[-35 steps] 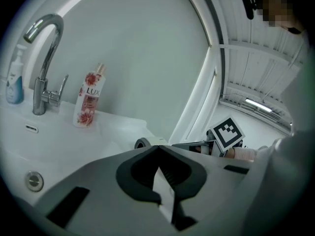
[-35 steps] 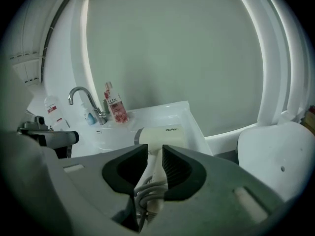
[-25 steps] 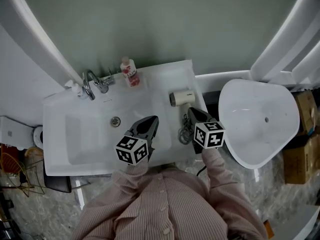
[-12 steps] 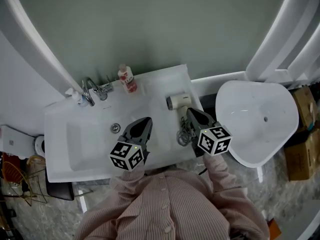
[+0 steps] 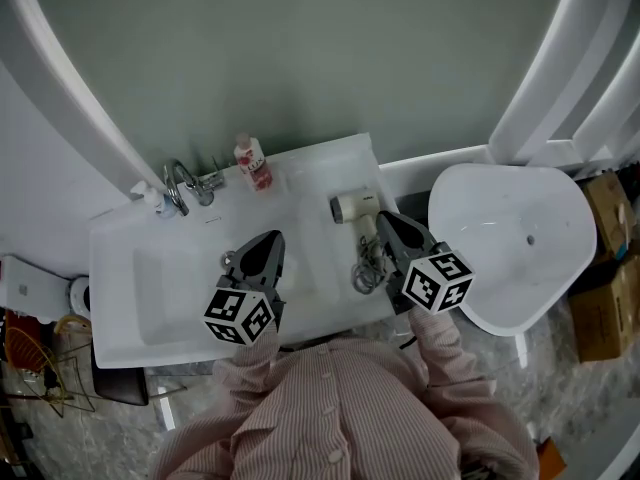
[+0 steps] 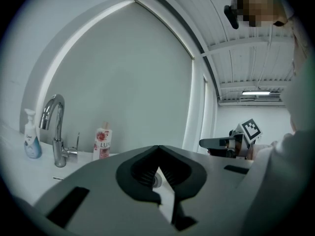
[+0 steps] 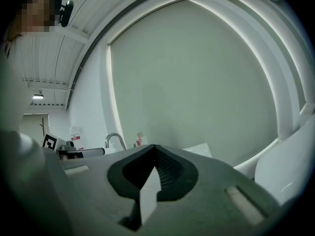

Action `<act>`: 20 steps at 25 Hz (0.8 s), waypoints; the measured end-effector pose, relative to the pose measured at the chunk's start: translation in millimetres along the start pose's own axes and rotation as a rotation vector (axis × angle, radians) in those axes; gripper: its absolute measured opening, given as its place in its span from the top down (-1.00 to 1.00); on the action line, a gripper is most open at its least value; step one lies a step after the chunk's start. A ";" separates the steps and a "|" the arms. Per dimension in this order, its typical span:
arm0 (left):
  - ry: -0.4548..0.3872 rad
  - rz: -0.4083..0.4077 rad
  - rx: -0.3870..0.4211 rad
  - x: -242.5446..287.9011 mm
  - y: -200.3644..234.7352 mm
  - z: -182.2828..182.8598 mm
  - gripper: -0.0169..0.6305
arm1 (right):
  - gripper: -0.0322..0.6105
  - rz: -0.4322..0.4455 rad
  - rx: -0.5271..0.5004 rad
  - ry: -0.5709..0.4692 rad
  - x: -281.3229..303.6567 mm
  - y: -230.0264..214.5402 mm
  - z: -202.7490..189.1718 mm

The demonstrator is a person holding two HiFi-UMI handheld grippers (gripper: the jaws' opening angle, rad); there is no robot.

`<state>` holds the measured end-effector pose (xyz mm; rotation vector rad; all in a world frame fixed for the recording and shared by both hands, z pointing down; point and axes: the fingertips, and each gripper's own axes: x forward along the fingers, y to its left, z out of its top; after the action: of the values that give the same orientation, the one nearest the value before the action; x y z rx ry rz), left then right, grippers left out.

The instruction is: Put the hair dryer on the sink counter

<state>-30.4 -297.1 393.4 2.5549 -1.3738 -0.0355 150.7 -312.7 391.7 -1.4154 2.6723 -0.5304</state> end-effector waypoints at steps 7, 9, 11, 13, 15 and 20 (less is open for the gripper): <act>-0.004 0.031 0.016 -2.5 7.0 3.1 0.94 | 0.89 -0.013 0.014 -0.018 -4.1 -4.8 0.7; -0.004 0.034 0.017 -2.5 7.3 3.5 0.94 | 0.88 -0.017 0.017 -0.024 -5.3 -6.3 0.8; -0.004 0.039 0.016 -3.0 8.7 4.3 0.94 | 0.88 -0.023 0.021 -0.030 -6.1 -7.7 1.5; -0.004 0.046 0.015 -4.2 10.5 4.6 0.94 | 0.89 -0.029 0.024 -0.035 -7.3 -9.1 1.2; -0.004 0.052 0.015 -5.3 12.3 3.8 0.94 | 0.89 -0.034 0.027 -0.039 -8.5 -10.9 -0.2; 0.001 0.064 0.012 -6.9 17.1 1.7 0.94 | 0.89 -0.046 0.033 -0.038 -8.8 -14.4 -2.4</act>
<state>-48.5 -300.8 394.9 2.5189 -1.4587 -0.0150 166.5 -312.4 397.9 -1.4666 2.5950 -0.5424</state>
